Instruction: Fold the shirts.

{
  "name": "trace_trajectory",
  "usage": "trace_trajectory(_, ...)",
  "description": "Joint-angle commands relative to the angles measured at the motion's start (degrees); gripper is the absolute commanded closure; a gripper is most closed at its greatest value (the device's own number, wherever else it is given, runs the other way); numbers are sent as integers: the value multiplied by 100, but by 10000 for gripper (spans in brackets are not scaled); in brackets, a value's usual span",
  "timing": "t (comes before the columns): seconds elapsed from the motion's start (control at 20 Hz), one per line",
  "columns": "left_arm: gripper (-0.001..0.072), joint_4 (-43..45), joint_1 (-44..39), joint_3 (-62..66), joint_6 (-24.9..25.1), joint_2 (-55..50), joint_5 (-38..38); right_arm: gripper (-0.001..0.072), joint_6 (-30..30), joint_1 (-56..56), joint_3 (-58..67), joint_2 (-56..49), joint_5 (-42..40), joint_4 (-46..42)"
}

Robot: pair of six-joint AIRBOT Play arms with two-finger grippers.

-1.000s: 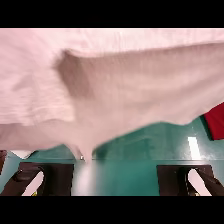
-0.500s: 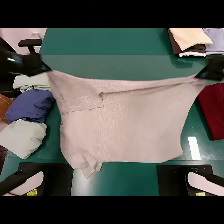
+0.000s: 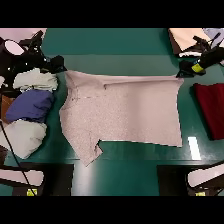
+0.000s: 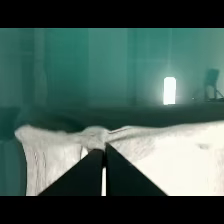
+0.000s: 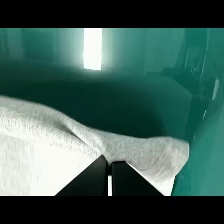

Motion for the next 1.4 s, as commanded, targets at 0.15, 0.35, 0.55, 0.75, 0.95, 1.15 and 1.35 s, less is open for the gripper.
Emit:
trace_trajectory(0.15, 689, 267, 2, 120, 216, -302, -1211, 704, 2, 11, -42, -120, -105, -52)
trace_trajectory(0.35, 689, 262, 2, -857, 354, -302, -1207, 704, -57, 22, -1464, 389, -400, -39)
trace_trajectory(0.55, 431, 260, 2, -1390, 284, -299, -1080, 691, -50, 17, -2400, 750, -704, -22)
trace_trajectory(0.75, 221, 321, 2, -1429, 157, 321, -1213, 321, -61, -101, -2583, 1172, -584, -33)
trace_trajectory(0.95, 221, 988, 2, -2929, 2, 1965, -1353, 324, -289, -328, -2594, 1947, -9, -26)
trace_trajectory(1.15, 220, 708, 2, -5045, -168, 3473, -1410, 324, -295, -323, -2592, 2524, -48, -7)
trace_trajectory(1.35, 221, 210, 2, -6231, -201, 4000, -1130, 324, -302, -317, -2592, 2669, -44, 127)
